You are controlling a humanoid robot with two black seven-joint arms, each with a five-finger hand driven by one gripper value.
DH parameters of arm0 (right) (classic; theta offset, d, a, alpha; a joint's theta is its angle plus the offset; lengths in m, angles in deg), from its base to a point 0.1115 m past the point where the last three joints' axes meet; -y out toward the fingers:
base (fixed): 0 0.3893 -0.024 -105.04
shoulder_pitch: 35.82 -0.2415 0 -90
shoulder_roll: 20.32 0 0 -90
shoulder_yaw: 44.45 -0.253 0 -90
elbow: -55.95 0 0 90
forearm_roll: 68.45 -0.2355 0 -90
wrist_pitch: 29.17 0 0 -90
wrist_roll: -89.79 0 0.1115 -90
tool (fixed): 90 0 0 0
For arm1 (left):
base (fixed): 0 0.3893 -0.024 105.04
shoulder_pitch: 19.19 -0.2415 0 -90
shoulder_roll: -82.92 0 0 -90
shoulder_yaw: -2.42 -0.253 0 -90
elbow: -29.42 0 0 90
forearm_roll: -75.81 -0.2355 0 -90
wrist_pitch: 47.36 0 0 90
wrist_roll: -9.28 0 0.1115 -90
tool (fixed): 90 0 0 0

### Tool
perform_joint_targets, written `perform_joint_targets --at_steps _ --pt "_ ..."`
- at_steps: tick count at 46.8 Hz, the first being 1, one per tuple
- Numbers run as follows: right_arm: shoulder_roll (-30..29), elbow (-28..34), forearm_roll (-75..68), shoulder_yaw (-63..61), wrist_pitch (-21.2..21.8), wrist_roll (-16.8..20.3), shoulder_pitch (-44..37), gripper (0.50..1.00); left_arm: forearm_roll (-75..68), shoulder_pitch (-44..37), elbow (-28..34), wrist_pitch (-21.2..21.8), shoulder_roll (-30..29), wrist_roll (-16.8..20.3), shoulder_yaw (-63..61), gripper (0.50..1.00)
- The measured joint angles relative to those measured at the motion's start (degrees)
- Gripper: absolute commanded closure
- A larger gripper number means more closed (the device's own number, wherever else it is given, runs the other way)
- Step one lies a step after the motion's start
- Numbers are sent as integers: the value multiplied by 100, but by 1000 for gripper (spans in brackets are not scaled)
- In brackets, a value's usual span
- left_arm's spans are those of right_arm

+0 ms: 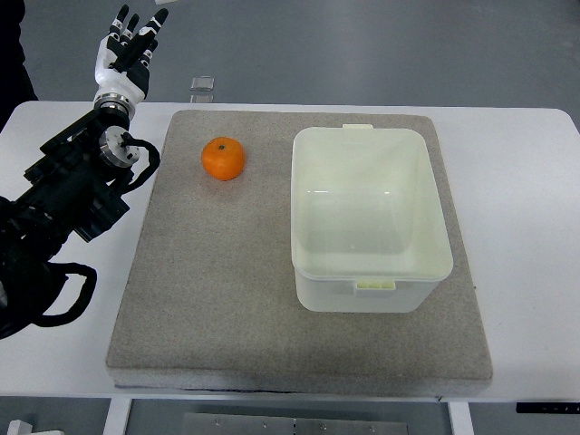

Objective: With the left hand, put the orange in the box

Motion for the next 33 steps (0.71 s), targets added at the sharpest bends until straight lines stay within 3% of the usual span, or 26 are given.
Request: perform_joint_targets --at_steps 33 --pt "0 0 0 0 0 0 0 556 -22 -9 7 71 -26 -9 -1 508"
